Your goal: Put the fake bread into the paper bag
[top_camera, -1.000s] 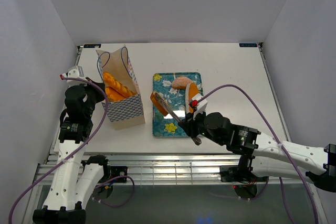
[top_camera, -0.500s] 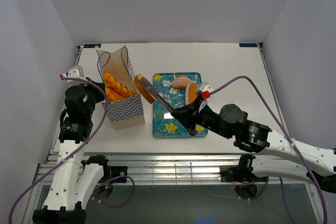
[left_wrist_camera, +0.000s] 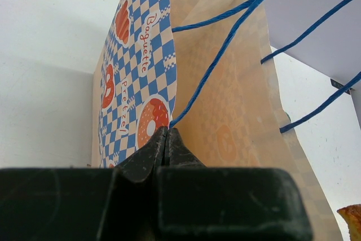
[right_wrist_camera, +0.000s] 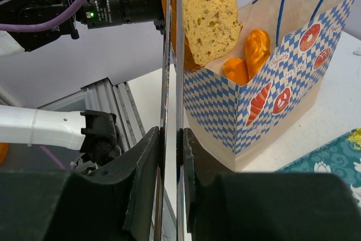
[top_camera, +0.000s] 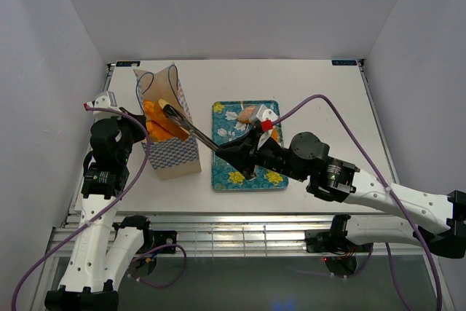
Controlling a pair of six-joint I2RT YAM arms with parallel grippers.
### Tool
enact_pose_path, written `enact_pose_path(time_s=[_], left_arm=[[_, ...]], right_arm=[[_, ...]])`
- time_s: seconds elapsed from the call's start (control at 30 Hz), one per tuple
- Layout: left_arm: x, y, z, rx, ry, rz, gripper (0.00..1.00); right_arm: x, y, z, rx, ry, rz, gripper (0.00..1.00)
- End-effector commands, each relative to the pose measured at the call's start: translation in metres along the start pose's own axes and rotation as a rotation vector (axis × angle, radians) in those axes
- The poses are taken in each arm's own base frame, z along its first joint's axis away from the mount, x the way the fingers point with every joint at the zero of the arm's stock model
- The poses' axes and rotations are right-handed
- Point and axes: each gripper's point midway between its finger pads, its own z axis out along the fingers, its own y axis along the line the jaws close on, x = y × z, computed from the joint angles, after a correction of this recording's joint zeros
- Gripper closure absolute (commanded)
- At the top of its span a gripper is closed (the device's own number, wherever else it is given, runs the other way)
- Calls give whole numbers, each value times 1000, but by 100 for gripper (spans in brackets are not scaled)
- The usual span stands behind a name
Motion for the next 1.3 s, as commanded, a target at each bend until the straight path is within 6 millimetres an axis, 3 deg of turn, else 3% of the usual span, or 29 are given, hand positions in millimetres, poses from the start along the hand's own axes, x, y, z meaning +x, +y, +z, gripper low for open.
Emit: enact_pose_path(time_s=[0.0,0.23,0.5,0.63,0.77,0.93,1.2,1.27], left_arm=[[1,-1,0,4,-4,6,91],[2,-1,0,4,-1,7,91],[2,0,0,-7,-3,11,91],[2,1,0,-13,-5,13,91],[1,3,0,-22,-9,15,91],[1,5,1,-30,-8,17,91],[2,5,1,-33,-6,15,91],[2,5,1,-31,-5,17,91]], right_arm=[[-49,12,10,-47,-151,-42,92],[-33,-1,43,21,-96,-56,92],[-40,-18,58,89,-120,-81,92],[-33,-31,71,109,-96,-82,92],[-22,-49,85,121,-57,-46,81],[-36,-64,86,130,-66,-41,62],[-72,-54,62,110,-133,-86,57],[-73,-53,56,109,-139,-88,58]])
